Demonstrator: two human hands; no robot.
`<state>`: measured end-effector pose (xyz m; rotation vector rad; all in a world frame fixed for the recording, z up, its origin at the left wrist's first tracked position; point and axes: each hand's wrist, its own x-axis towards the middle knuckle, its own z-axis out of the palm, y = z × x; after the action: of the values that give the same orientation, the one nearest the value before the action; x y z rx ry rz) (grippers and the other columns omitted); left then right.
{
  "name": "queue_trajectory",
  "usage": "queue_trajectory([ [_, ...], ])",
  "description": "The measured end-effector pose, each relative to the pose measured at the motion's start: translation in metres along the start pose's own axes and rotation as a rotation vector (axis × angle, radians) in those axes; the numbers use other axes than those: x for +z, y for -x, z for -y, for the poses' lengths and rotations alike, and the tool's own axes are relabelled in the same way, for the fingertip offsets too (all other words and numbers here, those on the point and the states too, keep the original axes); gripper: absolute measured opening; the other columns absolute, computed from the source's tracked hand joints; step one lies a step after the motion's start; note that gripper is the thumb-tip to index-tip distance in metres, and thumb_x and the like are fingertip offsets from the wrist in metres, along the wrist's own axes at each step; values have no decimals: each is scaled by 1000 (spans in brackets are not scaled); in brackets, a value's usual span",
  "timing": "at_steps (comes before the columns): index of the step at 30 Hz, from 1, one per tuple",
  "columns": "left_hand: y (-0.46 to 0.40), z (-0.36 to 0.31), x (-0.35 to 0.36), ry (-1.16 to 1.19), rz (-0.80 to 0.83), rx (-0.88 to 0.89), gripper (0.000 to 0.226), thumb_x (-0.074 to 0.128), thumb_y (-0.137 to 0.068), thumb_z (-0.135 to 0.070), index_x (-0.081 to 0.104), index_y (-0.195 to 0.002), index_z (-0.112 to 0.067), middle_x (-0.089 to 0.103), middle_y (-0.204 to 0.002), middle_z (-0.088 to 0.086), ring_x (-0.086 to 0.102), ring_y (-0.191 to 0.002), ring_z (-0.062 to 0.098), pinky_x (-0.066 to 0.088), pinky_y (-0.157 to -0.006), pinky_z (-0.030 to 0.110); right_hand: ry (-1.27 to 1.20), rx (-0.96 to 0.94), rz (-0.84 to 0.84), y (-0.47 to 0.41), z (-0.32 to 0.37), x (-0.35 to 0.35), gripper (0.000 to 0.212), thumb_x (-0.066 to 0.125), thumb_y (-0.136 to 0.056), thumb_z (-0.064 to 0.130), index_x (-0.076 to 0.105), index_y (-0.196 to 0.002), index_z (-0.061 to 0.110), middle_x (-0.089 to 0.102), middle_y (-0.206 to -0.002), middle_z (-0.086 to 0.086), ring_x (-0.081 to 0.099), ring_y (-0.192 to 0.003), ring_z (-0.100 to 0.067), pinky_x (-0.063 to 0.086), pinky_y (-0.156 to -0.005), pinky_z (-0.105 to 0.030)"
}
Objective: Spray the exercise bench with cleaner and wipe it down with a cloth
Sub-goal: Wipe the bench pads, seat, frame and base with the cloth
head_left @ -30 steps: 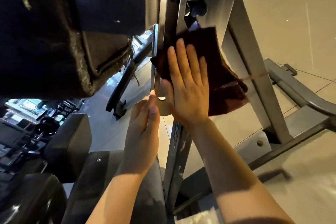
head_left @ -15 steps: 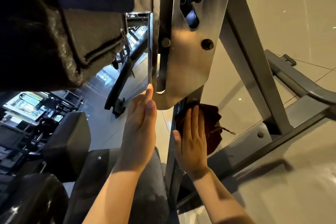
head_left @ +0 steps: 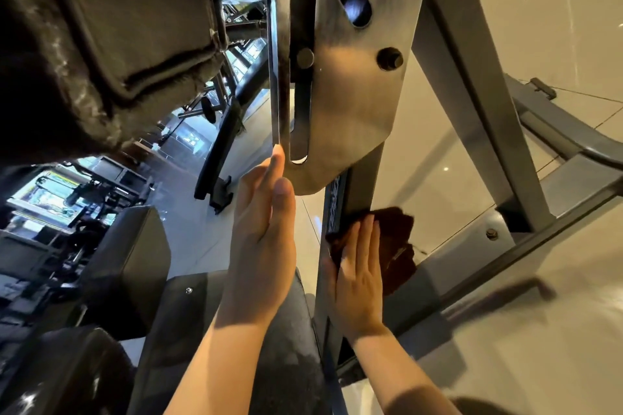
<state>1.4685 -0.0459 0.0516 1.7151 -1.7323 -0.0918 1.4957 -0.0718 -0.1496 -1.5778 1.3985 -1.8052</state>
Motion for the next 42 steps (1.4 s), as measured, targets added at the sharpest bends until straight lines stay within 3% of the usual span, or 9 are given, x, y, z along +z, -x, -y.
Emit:
queue_trajectory([
  [2, 0, 2, 1, 0, -10, -1, 57, 27, -93, -59, 37, -143, -34, 45, -126, -18, 42, -120, -12, 33, -93, 0, 28, 55, 88, 18, 1, 0, 57, 18, -107, 41, 12, -151, 5, 14, -156, -10, 29, -141, -40, 7, -122, -33],
  [5, 1, 4, 2, -42, -10, 47, 72, 21, -89, -73, 35, -145, -30, 44, -131, -7, 40, -120, -12, 29, -90, -3, -55, 134, 95, 10, 17, -5, 58, 12, -106, 44, -1, -155, 16, -13, -163, 2, 0, -150, -23, 1, -121, -30],
  [12, 2, 10, 0, -31, 46, 60, 45, 32, -96, -35, 28, -141, -36, 39, -137, -8, 35, -122, -17, 27, -91, -4, -279, 178, -242, -99, 35, -20, 56, 19, -107, 36, 14, -150, 1, 15, -159, -20, 7, -150, -26, 11, -122, -44],
  [18, 2, 10, 0, -35, 42, 64, 44, 34, -95, -39, 28, -139, -39, 41, -138, 2, 39, -125, 0, 27, -91, -4, -192, 261, -79, -23, 51, 7, 54, 6, -104, 48, -15, -152, 38, -21, -159, 20, -16, -148, -10, -10, -120, -42],
  [22, 4, 19, -2, -52, 58, 126, 46, 35, -98, -37, 31, -143, -29, 36, -140, -15, 27, -121, -27, 23, -94, -5, -189, 296, -37, 15, 36, 16, 57, 19, -106, 36, -15, -151, 42, -18, -160, 20, -12, -150, -13, -4, -122, -40],
  [28, 14, 40, -9, 0, 108, 226, 61, 34, -98, -51, 23, -147, -16, 26, -152, -5, 23, -145, 9, 25, -115, 19, -215, 249, -197, -18, 38, 6, 70, 43, -91, -2, 18, -154, 15, 10, -161, 2, 1, -150, -19, 12, -122, -41],
  [33, 33, 67, -22, -21, 215, 77, 57, 45, -97, -34, 28, -147, -13, 29, -145, -21, 24, -127, -26, 24, -99, -2, -313, 249, -328, -79, 43, -17, 70, 60, -94, 10, 23, -152, 8, 17, -161, -13, 14, -149, -25, 23, -119, -35],
  [37, 46, 79, -26, 41, 356, -14, 60, 42, -95, -23, 19, -150, -14, 29, -141, -27, 24, -122, -31, 25, -94, -4, -38, 232, -352, -62, 27, 6, 60, 38, -103, 43, 22, -153, 14, 25, -158, -17, 18, -148, -36, 16, -119, -56],
  [42, 44, 85, -23, 33, 403, -33, 57, 42, -98, -19, 21, -151, -17, 26, -131, -37, 24, -110, -39, 26, -87, -8, 91, 153, -317, 10, 12, 43, 66, 47, -103, 29, 10, -153, 8, 22, -154, -27, 25, -144, -43, 34, -112, -56],
])
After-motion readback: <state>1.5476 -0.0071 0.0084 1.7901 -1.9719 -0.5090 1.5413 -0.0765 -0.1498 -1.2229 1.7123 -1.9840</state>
